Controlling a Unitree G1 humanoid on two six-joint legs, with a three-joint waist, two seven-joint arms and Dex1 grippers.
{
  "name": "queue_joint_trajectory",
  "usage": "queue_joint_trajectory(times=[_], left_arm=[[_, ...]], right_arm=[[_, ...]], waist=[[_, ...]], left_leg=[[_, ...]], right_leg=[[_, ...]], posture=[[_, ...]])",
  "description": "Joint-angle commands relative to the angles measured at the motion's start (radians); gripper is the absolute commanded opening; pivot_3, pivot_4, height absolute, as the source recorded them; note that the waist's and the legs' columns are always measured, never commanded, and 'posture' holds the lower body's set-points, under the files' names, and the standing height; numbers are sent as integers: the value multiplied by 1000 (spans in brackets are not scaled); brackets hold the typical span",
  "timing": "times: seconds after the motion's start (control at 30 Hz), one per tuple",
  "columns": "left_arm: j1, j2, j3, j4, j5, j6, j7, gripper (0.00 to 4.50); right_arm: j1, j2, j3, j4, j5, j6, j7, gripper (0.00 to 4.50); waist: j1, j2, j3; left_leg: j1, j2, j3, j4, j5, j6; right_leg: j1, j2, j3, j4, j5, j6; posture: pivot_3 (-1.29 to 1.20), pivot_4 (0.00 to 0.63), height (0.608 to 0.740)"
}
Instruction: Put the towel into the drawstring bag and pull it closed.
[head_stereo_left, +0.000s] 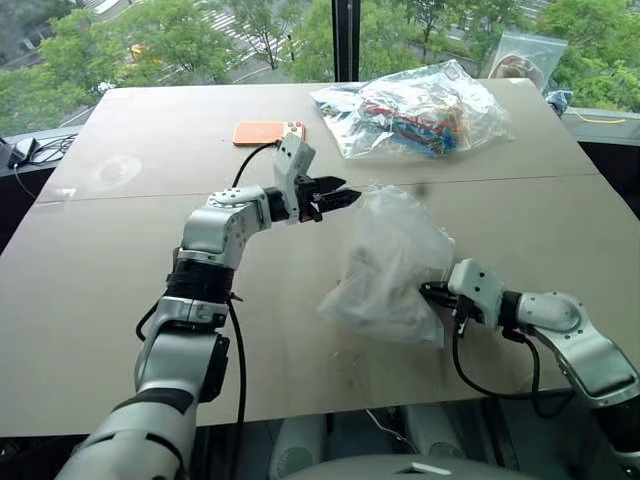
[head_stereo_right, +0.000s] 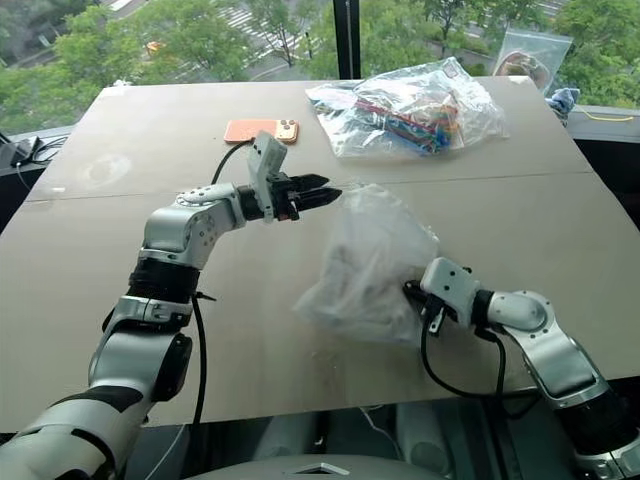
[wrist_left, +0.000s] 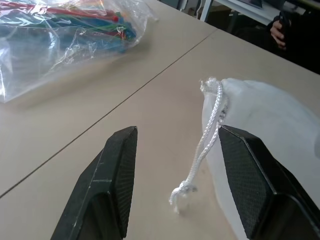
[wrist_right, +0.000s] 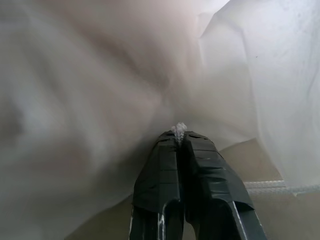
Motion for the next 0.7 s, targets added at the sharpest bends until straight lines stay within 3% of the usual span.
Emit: queue_joint_trajectory(times=[0.03,0.43,0.53,0.63,0.67,0.7], left_arm=[[-21,-16,-25,18,36,-79,-46,2619],[-47,-88,-52,138,137,-216,-47,2619],[-61,-129,-55,188,165,-263,-31,1812],[-76,-180,-57,257,190,-320,-11,353],[-84,-195,-54,287,199,-342,2,47],[-92,-207,-48,320,205,-364,19,47]], right_arm=[[33,8,24,-14,-9,39,-1,0],[62,4,-9,-43,-13,65,-8,0],[67,8,-21,-51,-8,73,-13,0],[73,9,-32,-62,-5,80,-18,0],[74,11,-38,-63,-4,82,-21,0],[77,13,-45,-67,-2,85,-27,0]], waist=[[3,0,0],[3,0,0],[6,0,0],[7,0,0],[6,0,0],[6,-1,0]], left_leg=[[-1,0,0,0,0,0],[-1,0,0,1,0,0],[-1,0,0,1,0,0],[-2,-1,0,1,0,0],[-2,-1,-1,1,0,0],[-2,-1,-1,1,0,0]], right_leg=[[0,0,0,0,0,0],[0,0,0,0,0,0],[0,0,-1,0,0,1],[0,0,-1,0,0,1],[0,0,-1,0,0,1],[0,0,-1,0,0,1]], posture=[[0,150,740],[0,150,740],[0,150,740],[0,150,740],[0,150,740],[0,150,740]])
